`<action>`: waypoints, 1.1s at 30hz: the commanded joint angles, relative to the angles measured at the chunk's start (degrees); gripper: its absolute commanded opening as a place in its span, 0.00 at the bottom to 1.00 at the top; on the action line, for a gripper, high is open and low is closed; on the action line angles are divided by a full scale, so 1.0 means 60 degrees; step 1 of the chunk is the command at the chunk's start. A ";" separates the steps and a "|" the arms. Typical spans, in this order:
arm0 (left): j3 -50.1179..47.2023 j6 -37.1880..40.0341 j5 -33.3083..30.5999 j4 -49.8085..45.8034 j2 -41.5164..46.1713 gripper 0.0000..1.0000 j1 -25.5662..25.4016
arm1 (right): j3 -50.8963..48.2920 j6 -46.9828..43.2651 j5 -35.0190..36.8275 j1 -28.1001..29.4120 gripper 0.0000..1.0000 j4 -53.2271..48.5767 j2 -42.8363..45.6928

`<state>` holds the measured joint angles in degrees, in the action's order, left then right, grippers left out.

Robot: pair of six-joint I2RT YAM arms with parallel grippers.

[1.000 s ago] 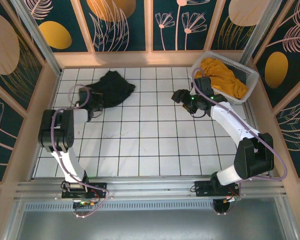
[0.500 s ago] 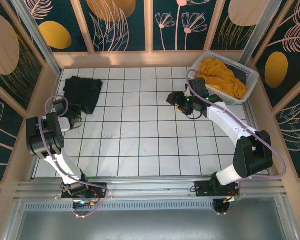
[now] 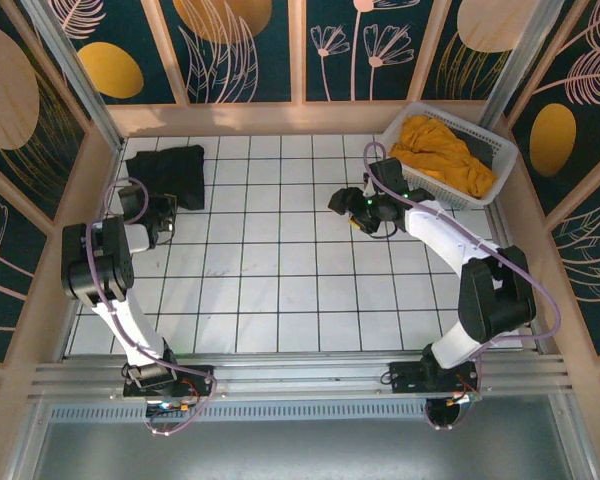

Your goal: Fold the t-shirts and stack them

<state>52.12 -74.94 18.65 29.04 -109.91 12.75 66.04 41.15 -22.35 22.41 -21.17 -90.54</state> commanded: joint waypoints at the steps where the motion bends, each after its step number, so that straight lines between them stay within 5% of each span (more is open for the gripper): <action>1: 0.1248 0.0567 -0.0099 -0.0608 -0.0557 0.00 0.0142 | 0.0312 -0.0145 -0.0201 0.0095 0.67 0.0180 0.0016; 10: 0.1728 0.1519 -0.0672 -0.1874 -0.0051 0.03 0.0290 | -0.0730 -0.0257 -0.1287 0.0049 0.71 0.2217 0.1275; 12: 0.1732 0.1688 -0.0609 -0.2135 0.0279 0.40 0.0286 | -0.1191 0.0057 -0.1973 -0.0005 0.76 0.3649 0.1807; 13: 0.1715 0.1788 -0.0692 -0.2397 0.0499 0.59 0.0271 | -0.1354 0.0197 -0.2070 -0.0020 0.96 0.4162 0.2033; 14: 0.1656 0.1944 -0.0794 -0.2688 0.0923 0.97 0.0263 | -0.1459 0.0365 -0.2037 -0.0081 0.99 0.4525 0.2272; 21: 0.1114 0.3321 -0.2474 -0.4928 0.4125 0.99 -0.0877 | -0.1875 0.0270 -0.0734 -0.1803 0.99 0.3584 0.3825; 27: -0.0681 0.2686 -0.5931 -0.6188 0.6897 0.99 -0.1298 | -0.1591 -0.1382 0.3702 -0.2787 0.99 0.0269 0.4972; 29: -0.1601 0.2876 -0.7179 -0.5829 0.7830 0.99 -0.1364 | -0.2388 -0.1531 0.4419 -0.3017 0.99 0.0720 0.5381; 33: -0.4036 0.6389 -0.7866 -0.2763 0.9214 0.99 -0.1371 | -0.5505 -0.2256 0.6320 -0.2748 0.99 0.4243 0.6543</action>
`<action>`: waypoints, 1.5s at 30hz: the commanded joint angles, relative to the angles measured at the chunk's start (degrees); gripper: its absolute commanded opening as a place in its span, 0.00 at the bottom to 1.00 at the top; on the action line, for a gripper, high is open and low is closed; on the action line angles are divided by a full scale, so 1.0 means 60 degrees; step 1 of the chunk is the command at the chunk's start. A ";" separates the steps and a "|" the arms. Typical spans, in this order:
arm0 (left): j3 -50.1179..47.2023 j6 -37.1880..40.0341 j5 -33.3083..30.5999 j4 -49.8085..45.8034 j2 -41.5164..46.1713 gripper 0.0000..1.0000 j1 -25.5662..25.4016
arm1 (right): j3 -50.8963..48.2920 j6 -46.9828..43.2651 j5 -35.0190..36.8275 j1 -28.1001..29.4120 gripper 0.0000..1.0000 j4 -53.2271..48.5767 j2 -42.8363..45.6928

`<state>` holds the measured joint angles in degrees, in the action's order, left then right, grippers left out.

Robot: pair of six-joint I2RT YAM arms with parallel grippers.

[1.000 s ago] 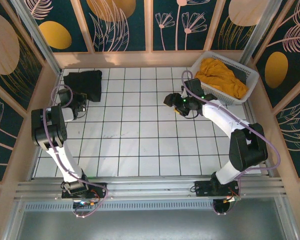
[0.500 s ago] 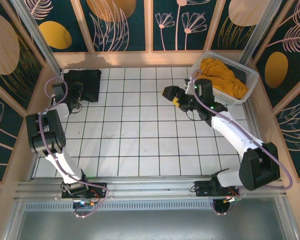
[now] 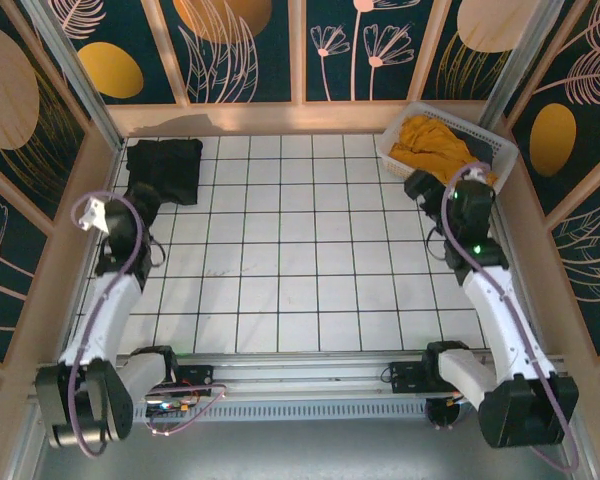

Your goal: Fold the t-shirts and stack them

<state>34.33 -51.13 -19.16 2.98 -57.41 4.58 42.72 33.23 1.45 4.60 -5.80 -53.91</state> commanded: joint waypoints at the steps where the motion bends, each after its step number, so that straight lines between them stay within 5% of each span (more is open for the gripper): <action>1: -0.1420 0.3187 -0.1594 0.1970 0.0541 0.99 -0.0013 | -0.2362 -0.1476 0.3000 0.0374 0.99 0.2519 0.0513; 6: -0.2679 0.5032 -0.0615 0.4376 -0.0410 0.99 -0.0015 | -0.4240 -0.3685 0.4123 0.0524 0.99 0.5478 -0.0697; 15: -0.1978 0.5711 -0.0064 0.7772 -0.4218 0.99 -0.0001 | -0.3483 -0.4799 0.2534 -0.0061 0.99 0.9220 -0.4854; 17: -0.1224 0.5930 0.0359 0.7242 -0.4899 0.99 0.0056 | -0.2980 -0.5370 0.2343 -0.0199 0.99 0.9272 -0.5472; 20: -0.1609 0.6322 0.1183 0.7911 -0.4648 0.99 0.0042 | -0.3495 -0.5099 0.1448 -0.0750 0.99 1.0212 -0.5499; 26: -0.4414 0.6361 0.1025 1.2065 -0.3641 0.99 0.0014 | -0.5881 -0.5304 0.0910 -0.0839 0.99 1.5001 -0.5806; 30: -0.3447 0.6954 0.0767 1.0893 -0.4167 0.99 -0.0548 | -0.4963 -0.5177 0.0658 -0.0924 0.99 1.2961 -0.5677; 32: -0.3739 0.7619 0.1094 1.2728 -0.5248 0.99 -0.0873 | -0.4974 -0.5201 0.0693 -0.0906 0.99 1.2996 -0.5686; 34: -0.3646 0.7259 0.0478 1.1747 -0.4798 0.99 -0.0880 | -0.4983 -0.5208 0.0709 -0.0899 0.99 1.3021 -0.5689; 45: -0.3710 0.7277 0.0468 1.2054 -0.4919 0.99 -0.0880 | -0.5000 -0.5241 0.0768 -0.0854 0.99 1.3111 -0.5716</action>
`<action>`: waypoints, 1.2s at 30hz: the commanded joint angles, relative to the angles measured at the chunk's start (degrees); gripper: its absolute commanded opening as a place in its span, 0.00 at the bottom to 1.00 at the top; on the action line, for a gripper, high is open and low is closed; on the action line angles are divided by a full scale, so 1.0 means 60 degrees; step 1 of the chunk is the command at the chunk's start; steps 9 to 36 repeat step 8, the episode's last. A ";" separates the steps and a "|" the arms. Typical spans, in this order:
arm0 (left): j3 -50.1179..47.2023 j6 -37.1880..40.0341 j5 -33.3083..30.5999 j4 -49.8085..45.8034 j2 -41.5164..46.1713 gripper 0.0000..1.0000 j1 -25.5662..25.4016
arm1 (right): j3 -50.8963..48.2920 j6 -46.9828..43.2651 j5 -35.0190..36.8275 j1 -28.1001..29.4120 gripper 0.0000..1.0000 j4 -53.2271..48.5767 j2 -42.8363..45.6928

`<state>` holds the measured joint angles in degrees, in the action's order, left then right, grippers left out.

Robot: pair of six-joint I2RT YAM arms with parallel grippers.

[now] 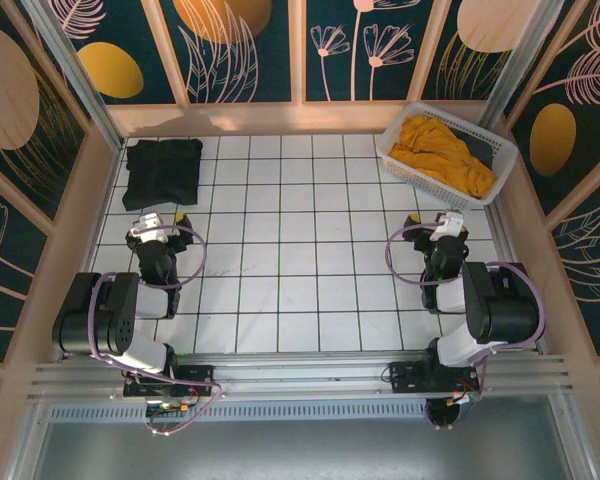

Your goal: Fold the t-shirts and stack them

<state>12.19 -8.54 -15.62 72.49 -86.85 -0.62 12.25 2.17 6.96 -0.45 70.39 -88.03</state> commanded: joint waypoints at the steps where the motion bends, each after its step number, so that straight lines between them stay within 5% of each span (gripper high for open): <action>1: -0.0011 0.0177 -0.0122 0.0459 -0.0005 0.99 -0.0013 | 0.0070 -0.0070 -0.0150 -0.0013 0.99 0.0412 -0.0014; 36: 0.0005 0.0177 -0.0136 0.0436 -0.0027 0.99 -0.0013 | 0.0072 -0.0093 -0.0223 -0.0028 0.99 0.0397 -0.0025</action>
